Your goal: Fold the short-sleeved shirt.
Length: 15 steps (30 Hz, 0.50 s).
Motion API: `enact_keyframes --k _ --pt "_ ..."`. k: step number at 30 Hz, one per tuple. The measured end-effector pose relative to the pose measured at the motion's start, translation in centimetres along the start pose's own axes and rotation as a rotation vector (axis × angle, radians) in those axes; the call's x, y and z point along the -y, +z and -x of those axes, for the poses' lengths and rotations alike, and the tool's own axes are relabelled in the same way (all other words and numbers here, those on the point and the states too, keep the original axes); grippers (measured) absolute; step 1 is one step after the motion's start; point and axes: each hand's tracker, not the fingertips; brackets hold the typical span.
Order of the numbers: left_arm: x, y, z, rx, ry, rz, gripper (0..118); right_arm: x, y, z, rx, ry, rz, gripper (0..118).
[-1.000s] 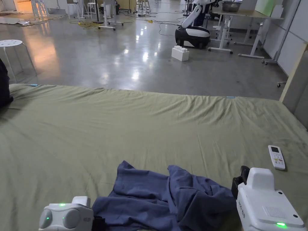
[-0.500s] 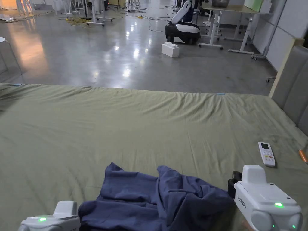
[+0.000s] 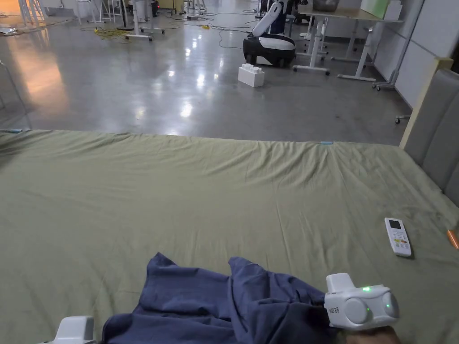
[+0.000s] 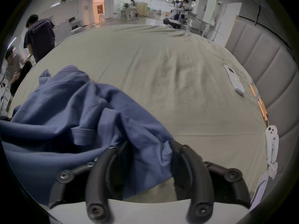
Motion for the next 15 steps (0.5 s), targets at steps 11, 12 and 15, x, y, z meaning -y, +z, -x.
enact_keyframes --k 11,12,15 --pt "0.0 1.0 -0.1 0.012 0.026 -0.056 6 0.6 3.9 2.0 0.054 0.034 -0.132 9" --pt "-0.6 1.6 0.0 0.023 0.029 -0.065 6 0.6 4.9 1.9 0.057 0.029 -0.157 8" --pt "-1.6 3.3 0.1 0.043 0.033 -0.115 6 0.6 9.0 1.9 0.074 0.012 -0.244 8"
